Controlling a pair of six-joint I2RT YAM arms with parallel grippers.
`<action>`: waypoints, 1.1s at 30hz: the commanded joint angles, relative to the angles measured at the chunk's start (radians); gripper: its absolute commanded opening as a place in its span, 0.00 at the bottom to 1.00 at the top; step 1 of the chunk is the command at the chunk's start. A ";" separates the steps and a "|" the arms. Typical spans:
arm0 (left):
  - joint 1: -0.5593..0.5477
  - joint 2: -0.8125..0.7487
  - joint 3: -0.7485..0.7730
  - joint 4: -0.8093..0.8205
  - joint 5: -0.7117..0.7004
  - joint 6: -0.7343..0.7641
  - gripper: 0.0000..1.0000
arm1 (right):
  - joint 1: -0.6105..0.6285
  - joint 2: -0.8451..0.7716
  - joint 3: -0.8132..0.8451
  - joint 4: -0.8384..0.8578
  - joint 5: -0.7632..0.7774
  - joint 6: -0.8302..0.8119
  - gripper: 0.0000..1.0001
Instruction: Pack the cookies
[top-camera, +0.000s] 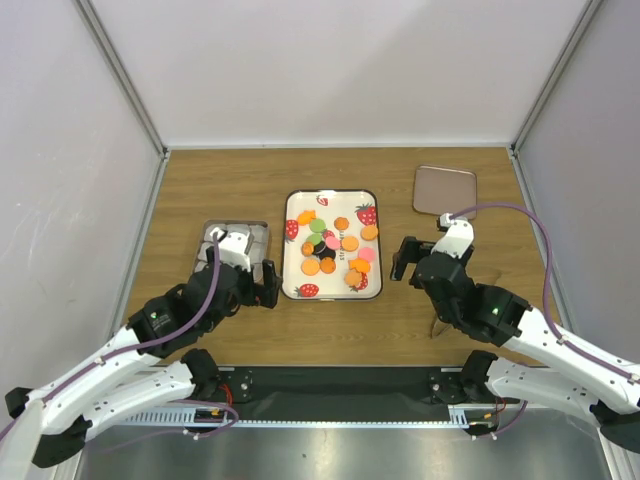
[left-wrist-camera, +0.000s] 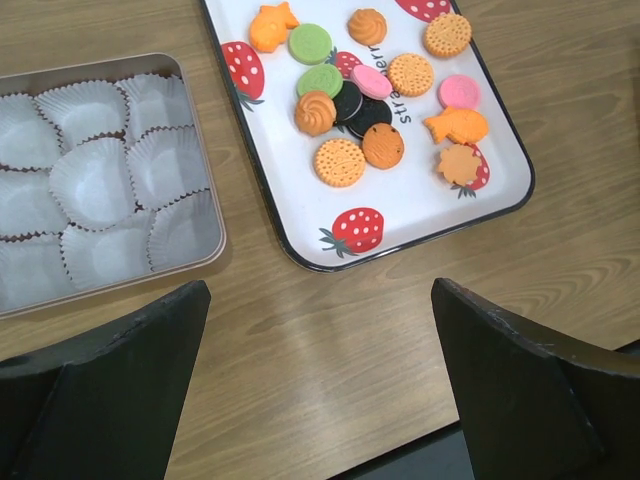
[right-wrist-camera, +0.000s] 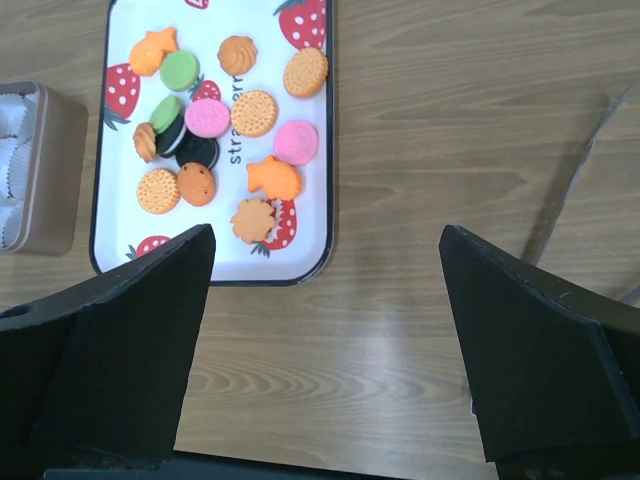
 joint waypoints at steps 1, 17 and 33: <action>-0.005 0.001 -0.006 0.022 0.042 0.009 1.00 | -0.008 -0.001 0.049 -0.038 0.018 0.045 1.00; -0.005 0.017 -0.017 0.042 0.186 0.037 1.00 | -0.715 0.222 0.027 -0.330 -0.414 0.260 0.88; -0.005 -0.008 -0.021 0.046 0.207 0.038 1.00 | -1.047 0.294 -0.188 -0.112 -0.461 0.197 0.72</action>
